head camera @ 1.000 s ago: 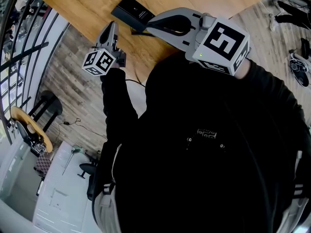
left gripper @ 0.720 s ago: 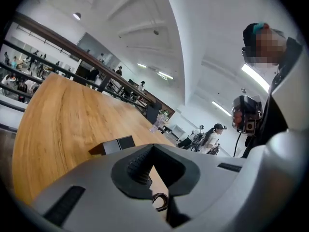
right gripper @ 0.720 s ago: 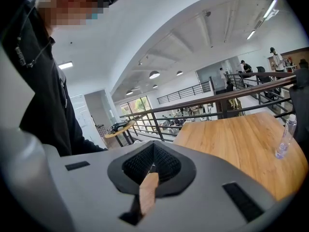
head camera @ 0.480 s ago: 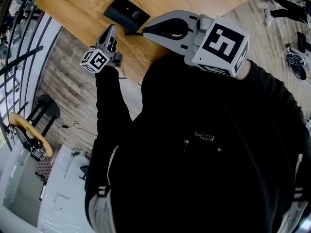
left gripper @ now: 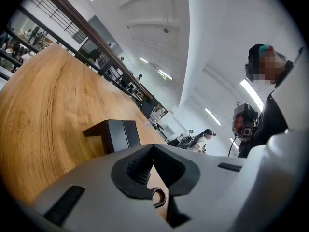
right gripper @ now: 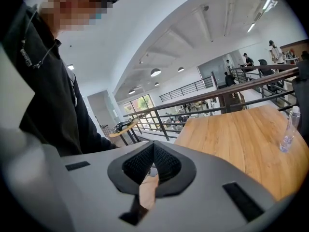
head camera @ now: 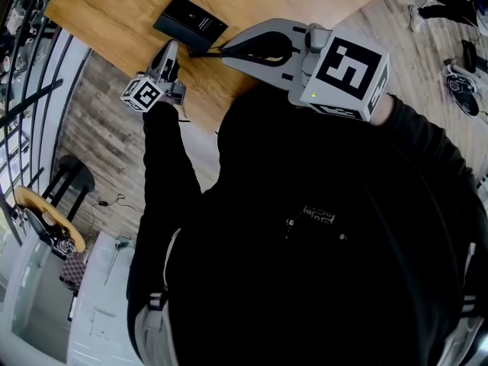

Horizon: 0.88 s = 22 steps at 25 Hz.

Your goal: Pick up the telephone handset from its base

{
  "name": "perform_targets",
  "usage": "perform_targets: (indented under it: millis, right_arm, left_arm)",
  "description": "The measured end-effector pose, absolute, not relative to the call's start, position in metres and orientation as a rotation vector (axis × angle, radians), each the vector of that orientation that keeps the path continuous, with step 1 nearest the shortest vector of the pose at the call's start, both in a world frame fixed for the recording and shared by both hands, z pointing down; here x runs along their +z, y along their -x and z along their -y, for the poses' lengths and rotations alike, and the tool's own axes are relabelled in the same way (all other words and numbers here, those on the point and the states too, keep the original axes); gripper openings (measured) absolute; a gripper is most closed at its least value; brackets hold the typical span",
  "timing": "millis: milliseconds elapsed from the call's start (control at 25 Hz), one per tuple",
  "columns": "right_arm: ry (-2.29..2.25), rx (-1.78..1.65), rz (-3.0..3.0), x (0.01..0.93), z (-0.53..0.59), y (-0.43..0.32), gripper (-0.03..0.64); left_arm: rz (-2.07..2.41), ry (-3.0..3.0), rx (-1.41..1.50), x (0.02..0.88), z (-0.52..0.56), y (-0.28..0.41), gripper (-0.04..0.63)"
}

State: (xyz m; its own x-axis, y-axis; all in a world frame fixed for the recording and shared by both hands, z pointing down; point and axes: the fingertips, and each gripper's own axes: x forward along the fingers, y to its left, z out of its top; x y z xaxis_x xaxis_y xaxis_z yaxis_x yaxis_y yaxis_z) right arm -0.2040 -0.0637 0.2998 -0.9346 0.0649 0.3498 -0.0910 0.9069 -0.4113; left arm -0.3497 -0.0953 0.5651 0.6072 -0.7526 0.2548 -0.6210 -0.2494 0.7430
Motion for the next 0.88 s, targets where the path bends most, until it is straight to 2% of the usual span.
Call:
perform_targets:
  millis: [520, 560, 760, 880]
  right_arm:
    - [-0.046, 0.661, 2.682, 0.307, 0.064, 0.189, 0.015]
    - [-0.053, 0.664, 2.683, 0.307, 0.065, 0.189, 0.015]
    - [-0.078, 0.679, 2.680, 0.310, 0.068, 0.187, 0.015]
    - [-0.084, 0.677, 2.677, 0.309, 0.069, 0.185, 0.015]
  left_arm:
    - [1.065, -1.901, -0.188, 0.596, 0.098, 0.360, 0.008]
    - [1.055, -1.896, -0.194, 0.598, 0.099, 0.360, 0.043]
    - [0.998, -1.886, -0.184, 0.611, 0.095, 0.352, 0.131]
    - [0.992, -1.846, -0.237, 0.616, 0.094, 0.356, 0.129]
